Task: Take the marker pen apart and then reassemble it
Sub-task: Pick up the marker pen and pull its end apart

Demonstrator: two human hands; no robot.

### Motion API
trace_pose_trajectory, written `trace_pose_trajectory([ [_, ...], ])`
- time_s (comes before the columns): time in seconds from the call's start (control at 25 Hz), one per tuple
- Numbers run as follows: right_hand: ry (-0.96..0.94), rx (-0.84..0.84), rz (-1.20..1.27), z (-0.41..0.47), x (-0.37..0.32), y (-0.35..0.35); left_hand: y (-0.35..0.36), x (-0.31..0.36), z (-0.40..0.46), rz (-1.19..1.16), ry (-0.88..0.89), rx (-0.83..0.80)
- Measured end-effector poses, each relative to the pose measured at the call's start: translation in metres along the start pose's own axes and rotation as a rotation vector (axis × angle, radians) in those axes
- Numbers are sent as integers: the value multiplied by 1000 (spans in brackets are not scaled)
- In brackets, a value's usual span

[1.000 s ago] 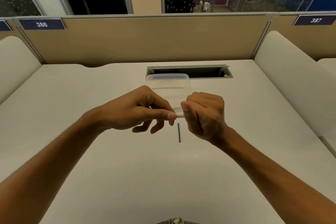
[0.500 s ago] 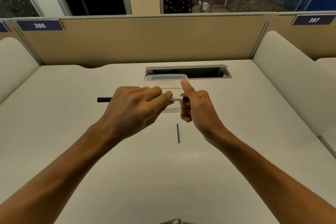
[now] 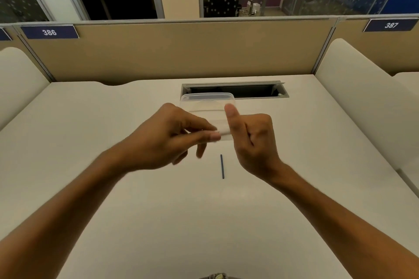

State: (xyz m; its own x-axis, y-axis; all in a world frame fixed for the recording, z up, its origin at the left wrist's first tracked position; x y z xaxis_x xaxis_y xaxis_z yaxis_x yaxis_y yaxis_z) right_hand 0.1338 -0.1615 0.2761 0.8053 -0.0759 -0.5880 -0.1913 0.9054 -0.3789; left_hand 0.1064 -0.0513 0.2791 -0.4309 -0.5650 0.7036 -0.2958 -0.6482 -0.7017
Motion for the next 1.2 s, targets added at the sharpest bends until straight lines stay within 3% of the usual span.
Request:
trace_pose_trajectory([
  [0.04,-206,-41,-134,-3,-20,2,7,-7,0,-209,-65,-146],
  [0.12,-508,-47,-318,-14,-42,8,16,-11,-7,-377,-122,-343],
  [0.2,-566,20,-387,-17,-45,5,16,-9,-7,-350,-115,-331],
  [0.32,-286,39,-279,-9,-23,0,2,-4,-5,-190,-84,-57],
  [0.36,-123,15,-176,-7,-8,1,-6,0,-7,-52,-54,58],
  [0.44,211,-75,96,-10,25,11,-14,15,-11,436,33,218],
  [0.52,429,-177,271,-19,47,26,-5,23,-11,811,86,222],
  [0.68,570,-341,388,-29,59,36,3,21,-13,977,132,214],
  [0.8,491,-368,328,-28,51,35,1,17,-11,848,117,187],
  [0.96,251,-381,-2,-20,35,26,-7,-11,-3,276,-86,89],
  [1.08,-151,-438,-360,-19,7,30,4,-40,-3,-196,-301,-195],
  [1.2,-477,-403,-599,-29,-9,35,16,-46,-8,-333,-370,-353],
])
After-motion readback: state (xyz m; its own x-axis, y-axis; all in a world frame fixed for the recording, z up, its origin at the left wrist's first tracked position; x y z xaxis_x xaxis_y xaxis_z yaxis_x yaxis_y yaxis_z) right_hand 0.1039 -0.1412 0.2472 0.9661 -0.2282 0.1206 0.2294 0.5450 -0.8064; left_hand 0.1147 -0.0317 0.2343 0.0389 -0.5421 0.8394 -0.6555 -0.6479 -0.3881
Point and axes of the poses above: each hand's wrist, its own z-axis towards the middle knuckle, its own y-axis out of the palm, x = y × z, the point moved 9 cm from there along z, towards the middle knuckle, and after that the axes turned 8 degrees about -x, right-handed, at the moved point
